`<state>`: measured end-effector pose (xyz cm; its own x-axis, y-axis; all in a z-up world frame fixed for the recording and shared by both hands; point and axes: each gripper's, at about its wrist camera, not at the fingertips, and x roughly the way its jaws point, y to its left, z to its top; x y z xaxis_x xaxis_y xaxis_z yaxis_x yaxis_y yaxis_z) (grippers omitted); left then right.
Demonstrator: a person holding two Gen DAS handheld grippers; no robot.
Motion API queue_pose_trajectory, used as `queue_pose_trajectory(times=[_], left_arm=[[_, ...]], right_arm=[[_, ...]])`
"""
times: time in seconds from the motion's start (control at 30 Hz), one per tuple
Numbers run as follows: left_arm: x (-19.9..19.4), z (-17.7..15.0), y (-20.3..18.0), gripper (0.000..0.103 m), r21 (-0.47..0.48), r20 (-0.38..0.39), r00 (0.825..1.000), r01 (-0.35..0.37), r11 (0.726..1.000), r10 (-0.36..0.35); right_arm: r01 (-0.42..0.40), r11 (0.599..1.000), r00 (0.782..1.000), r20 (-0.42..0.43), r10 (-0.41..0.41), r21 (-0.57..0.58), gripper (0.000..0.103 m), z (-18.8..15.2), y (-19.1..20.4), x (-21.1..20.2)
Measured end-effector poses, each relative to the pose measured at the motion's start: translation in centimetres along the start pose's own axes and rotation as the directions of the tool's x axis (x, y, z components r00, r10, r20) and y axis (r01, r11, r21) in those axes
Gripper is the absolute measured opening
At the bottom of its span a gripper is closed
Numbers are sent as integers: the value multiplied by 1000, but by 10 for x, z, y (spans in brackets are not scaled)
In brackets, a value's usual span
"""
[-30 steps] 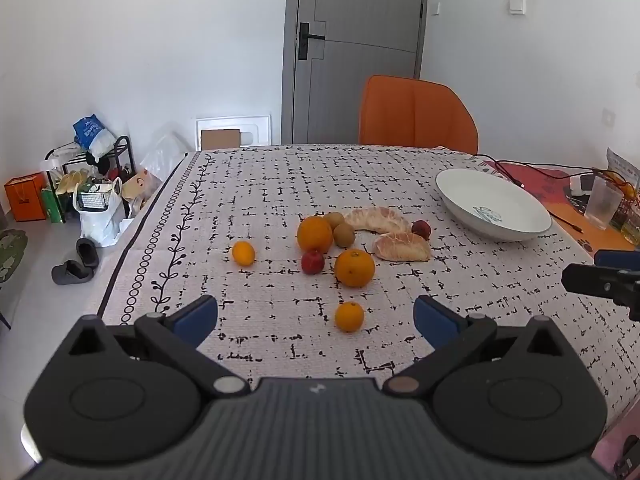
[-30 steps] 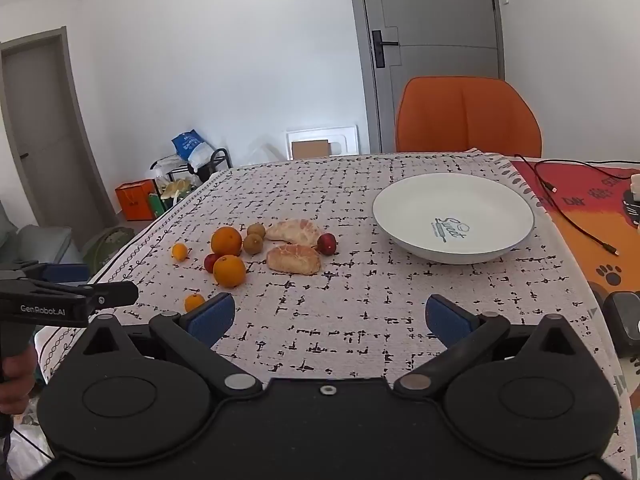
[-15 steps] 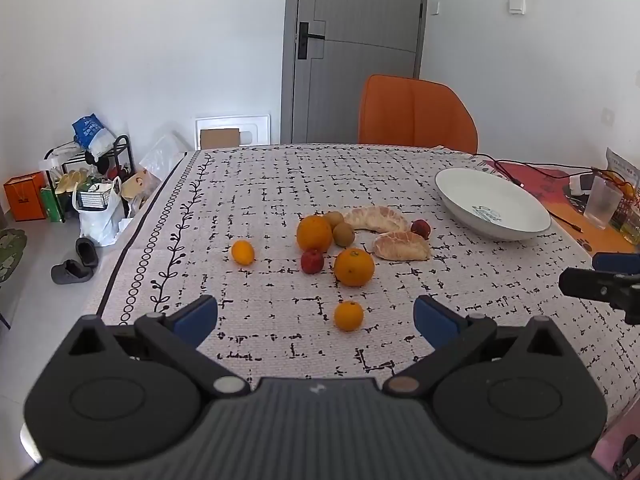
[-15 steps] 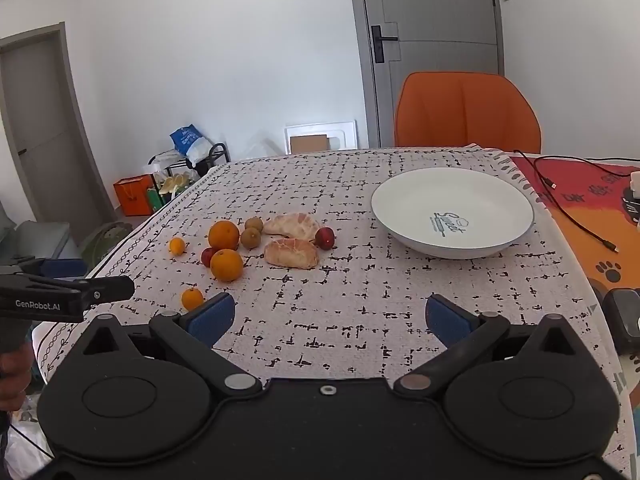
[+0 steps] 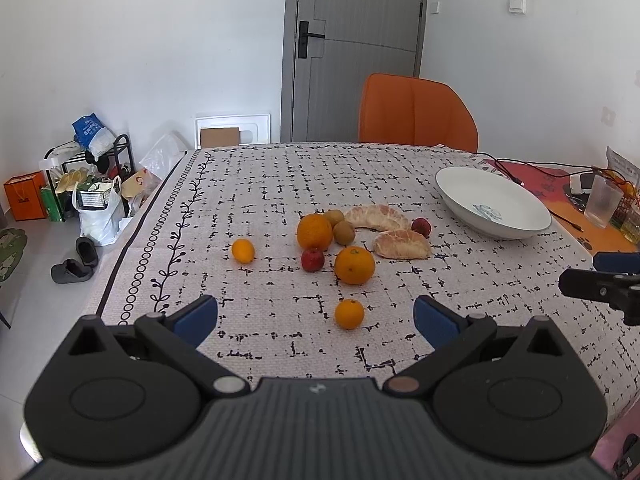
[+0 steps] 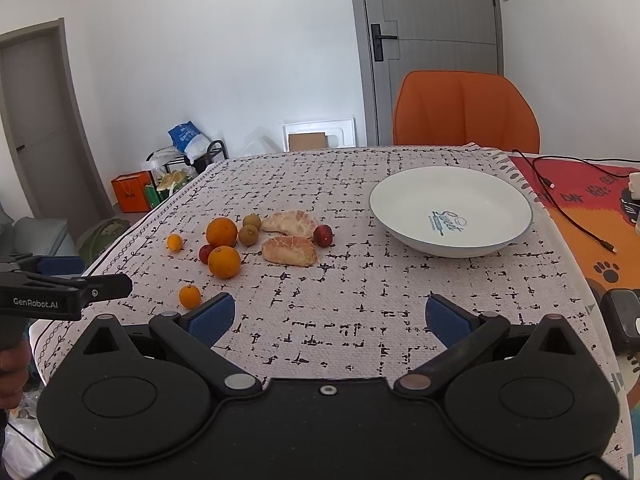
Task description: Organize fruits
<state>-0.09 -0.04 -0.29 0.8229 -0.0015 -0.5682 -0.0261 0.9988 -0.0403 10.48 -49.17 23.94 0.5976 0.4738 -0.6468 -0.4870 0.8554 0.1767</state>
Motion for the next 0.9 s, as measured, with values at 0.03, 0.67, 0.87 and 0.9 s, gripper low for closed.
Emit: queue_pose_trajectory(times=[0.03,0.67,0.87,0.9], left_arm=[[0,0,0,103,0,1,1000,-1,1000,1],[0,0,1,103,-1,2,1000,-4,1000,4],[0,0,2,103,-2,4,1000,-4,1000,4],[0,0,2,103,-2,4,1000,-4,1000,4]], right_arm=[[-1,1000,1000,0,1,-2,103,0,0,0],[10,999,1000,1,-10,-35,103,0,8,-2],[14,999,1000,-2,-14,-30,103,-1,6,0],[15,999,1000,-3,-15,-30,103,-1,7,0]])
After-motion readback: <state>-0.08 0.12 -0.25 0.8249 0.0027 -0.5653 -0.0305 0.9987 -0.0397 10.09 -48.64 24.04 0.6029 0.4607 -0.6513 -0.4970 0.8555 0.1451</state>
